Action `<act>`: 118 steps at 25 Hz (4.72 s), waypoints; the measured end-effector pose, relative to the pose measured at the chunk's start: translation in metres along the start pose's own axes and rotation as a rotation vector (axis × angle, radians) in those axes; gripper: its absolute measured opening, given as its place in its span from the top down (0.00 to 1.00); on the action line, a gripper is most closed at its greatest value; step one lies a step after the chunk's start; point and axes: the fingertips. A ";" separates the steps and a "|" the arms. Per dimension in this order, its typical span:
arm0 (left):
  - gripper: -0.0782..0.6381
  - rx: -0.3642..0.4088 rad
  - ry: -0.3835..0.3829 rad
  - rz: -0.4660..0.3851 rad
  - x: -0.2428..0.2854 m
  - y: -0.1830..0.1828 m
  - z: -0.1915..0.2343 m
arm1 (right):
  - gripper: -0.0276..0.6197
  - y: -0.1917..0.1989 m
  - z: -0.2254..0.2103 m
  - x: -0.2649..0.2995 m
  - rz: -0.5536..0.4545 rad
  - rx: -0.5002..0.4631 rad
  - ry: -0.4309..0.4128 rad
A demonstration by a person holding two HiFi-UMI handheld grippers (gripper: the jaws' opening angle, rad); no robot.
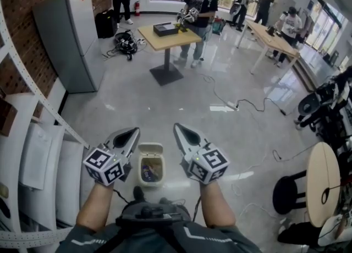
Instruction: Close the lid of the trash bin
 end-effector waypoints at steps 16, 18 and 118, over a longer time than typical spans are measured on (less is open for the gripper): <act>0.89 -0.068 0.048 0.022 0.028 0.002 0.107 | 0.94 0.010 -0.025 0.086 0.086 0.018 0.112; 0.89 -0.078 0.045 0.037 0.036 0.010 0.119 | 0.94 0.018 -0.032 0.095 0.105 0.025 0.117; 0.89 -0.506 -0.013 1.160 0.055 0.648 0.071 | 0.94 0.666 -0.033 0.052 1.217 0.508 0.045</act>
Point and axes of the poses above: the fingertips, and each gripper's own axes: x forward along the fingers, z to its left, y out of its underside, and after that the axes turned 8 degrees about z, right-handed
